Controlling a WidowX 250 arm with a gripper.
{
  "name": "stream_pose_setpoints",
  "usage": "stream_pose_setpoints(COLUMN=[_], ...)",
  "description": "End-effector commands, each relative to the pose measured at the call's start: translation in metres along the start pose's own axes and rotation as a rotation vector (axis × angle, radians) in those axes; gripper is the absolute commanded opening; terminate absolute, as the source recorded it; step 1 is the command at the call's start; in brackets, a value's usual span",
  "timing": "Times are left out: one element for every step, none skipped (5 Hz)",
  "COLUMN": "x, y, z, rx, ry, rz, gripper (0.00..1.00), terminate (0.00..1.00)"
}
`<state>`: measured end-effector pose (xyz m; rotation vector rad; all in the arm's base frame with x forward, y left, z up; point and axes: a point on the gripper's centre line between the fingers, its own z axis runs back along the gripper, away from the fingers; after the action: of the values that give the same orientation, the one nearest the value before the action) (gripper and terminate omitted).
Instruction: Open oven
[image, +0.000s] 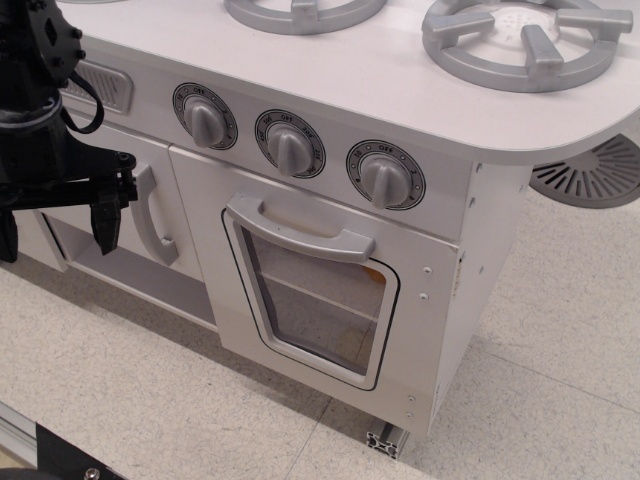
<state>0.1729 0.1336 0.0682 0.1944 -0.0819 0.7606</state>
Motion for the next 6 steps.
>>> stream_pose_setpoints(x=[0.0, 0.005, 0.019, 0.034, 0.042, 0.047], y=[0.0, -0.011, -0.024, -0.043, -0.058, -0.073], z=[0.0, -0.002, -0.009, -0.02, -0.025, -0.028], rx=[0.0, -0.01, -0.049, -0.13, -0.251, -0.332], ry=[0.0, 0.095, 0.081, 0.054, 0.06, 0.056], rz=[0.0, 0.243, 0.502, 0.734, 0.784, 0.826], gripper=[1.0, 1.0, 1.0, 1.0, 1.0, 1.0], terminate=[0.0, 0.0, 0.0, 0.0, 0.0, 0.0])
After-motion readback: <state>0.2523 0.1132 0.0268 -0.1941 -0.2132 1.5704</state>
